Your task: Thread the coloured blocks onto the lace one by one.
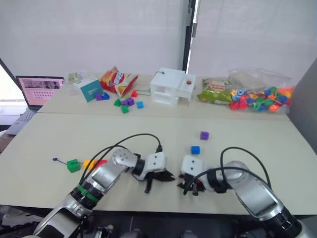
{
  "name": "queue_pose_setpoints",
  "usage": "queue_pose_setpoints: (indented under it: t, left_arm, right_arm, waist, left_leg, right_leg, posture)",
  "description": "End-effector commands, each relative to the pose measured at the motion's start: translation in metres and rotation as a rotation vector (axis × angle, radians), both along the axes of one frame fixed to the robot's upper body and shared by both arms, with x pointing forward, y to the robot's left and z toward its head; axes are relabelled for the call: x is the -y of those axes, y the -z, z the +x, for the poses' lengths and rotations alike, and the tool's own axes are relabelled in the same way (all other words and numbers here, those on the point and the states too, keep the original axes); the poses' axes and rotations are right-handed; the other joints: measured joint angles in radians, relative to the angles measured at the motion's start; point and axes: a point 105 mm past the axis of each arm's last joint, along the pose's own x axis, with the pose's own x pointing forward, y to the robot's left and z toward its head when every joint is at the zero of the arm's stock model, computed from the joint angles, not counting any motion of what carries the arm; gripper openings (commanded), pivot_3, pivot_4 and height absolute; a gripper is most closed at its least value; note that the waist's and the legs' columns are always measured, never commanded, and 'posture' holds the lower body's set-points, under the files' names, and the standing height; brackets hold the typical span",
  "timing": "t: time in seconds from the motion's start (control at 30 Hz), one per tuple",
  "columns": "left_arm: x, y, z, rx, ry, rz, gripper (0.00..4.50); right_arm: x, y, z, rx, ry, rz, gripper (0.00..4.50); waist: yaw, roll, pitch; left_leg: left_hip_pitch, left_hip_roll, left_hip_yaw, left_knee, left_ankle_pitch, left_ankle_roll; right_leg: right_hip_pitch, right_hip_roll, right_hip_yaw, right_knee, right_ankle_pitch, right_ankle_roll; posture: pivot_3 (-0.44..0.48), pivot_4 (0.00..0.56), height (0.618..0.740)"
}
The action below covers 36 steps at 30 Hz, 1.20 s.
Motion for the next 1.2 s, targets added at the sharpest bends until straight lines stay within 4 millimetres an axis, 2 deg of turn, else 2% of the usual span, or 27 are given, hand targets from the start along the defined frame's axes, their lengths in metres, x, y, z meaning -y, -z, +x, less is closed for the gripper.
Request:
queue_pose_setpoints:
  t: [0.03, 0.17, 0.37, 0.43, 0.77, 0.93, 1.17, 1.2]
  left_arm:
    - [-0.015, -0.008, 0.004, 0.025, -0.027, 0.003, 0.00]
    - [-0.031, -0.010, 0.003, 0.017, -0.043, 0.023, 0.00]
    - [-0.053, -0.010, 0.004, 0.003, -0.097, 0.026, 0.00]
    - [-0.057, -0.009, 0.004, -0.003, -0.113, 0.027, 0.00]
    - [-0.058, -0.008, 0.004, -0.004, -0.137, 0.021, 0.00]
    - [-0.060, -0.008, 0.005, -0.002, -0.149, 0.022, 0.00]
    - [-0.060, -0.007, 0.004, -0.004, -0.155, 0.028, 0.00]
    - [-0.061, -0.007, 0.004, -0.003, -0.155, 0.030, 0.00]
  right_arm:
    - [0.010, -0.018, 0.004, 0.059, 0.119, 0.073, 3.06]
    - [0.029, -0.022, 0.010, 0.093, 0.294, 0.159, 4.46]
    - [0.057, -0.026, 0.029, 0.184, 0.601, 0.297, 4.46]
    - [0.058, -0.023, 0.035, 0.222, 0.666, 0.322, 4.46]
    - [0.041, -0.015, 0.066, 0.292, 0.848, 0.427, 4.46]
    - [0.037, -0.004, 0.078, 0.317, 1.036, 0.461, 4.46]
    - [0.002, 0.003, 0.086, 0.336, 1.143, 0.550, 4.46]
    - [-0.001, 0.003, 0.087, 0.345, 1.147, 0.554, 4.22]
  waist:
    - [-0.001, 0.000, 0.000]
    - [-0.001, 0.000, 0.000]
    - [-0.002, 0.000, 0.000]
    - [-0.002, 0.000, 0.000]
    - [-0.005, 0.001, 0.000]
    - [-0.007, 0.001, 0.000]
    - [-0.011, 0.001, -0.001]
    - [-0.012, 0.001, -0.001]
  left_leg:
    - [0.000, 0.000, 0.000, 0.000, 0.000, 0.000]
    - [0.001, 0.000, 0.000, -0.001, 0.000, 0.000]
    - [0.001, 0.000, 0.000, -0.001, 0.000, 0.000]
    - [0.001, 0.000, 0.000, -0.001, 0.000, 0.000]
    - [0.002, 0.000, 0.001, -0.002, 0.000, 0.000]
    - [0.002, 0.000, 0.001, -0.002, 0.000, -0.001]
    - [0.002, -0.001, 0.000, -0.003, 0.001, -0.002]
    - [0.002, -0.001, 0.000, -0.003, 0.001, -0.002]
  right_leg:
    - [0.000, 0.000, 0.000, 0.000, 0.000, 0.000]
    - [0.000, 0.000, 0.000, 0.000, 0.000, 0.000]
    - [0.000, 0.000, 0.001, 0.000, 0.000, 0.000]
    - [0.000, 0.000, 0.001, 0.001, 0.000, 0.000]
    - [-0.001, 0.001, 0.001, 0.002, 0.000, 0.000]
    - [-0.001, 0.001, 0.001, 0.002, 0.000, 0.000]
    - [-0.002, 0.001, 0.002, 0.003, 0.000, 0.000]
    - [-0.003, 0.001, 0.002, 0.003, 0.000, 0.000]
  posture:
    - [0.000, 0.150, 0.740]
    - [0.000, 0.150, 0.740]
    - [0.000, 0.150, 0.740]
    - [0.000, 0.150, 0.740]
    - [0.000, 0.150, 0.740]
    - [0.000, 0.150, 0.740]
    - [0.000, 0.150, 0.740]
    - [0.000, 0.150, 0.740]
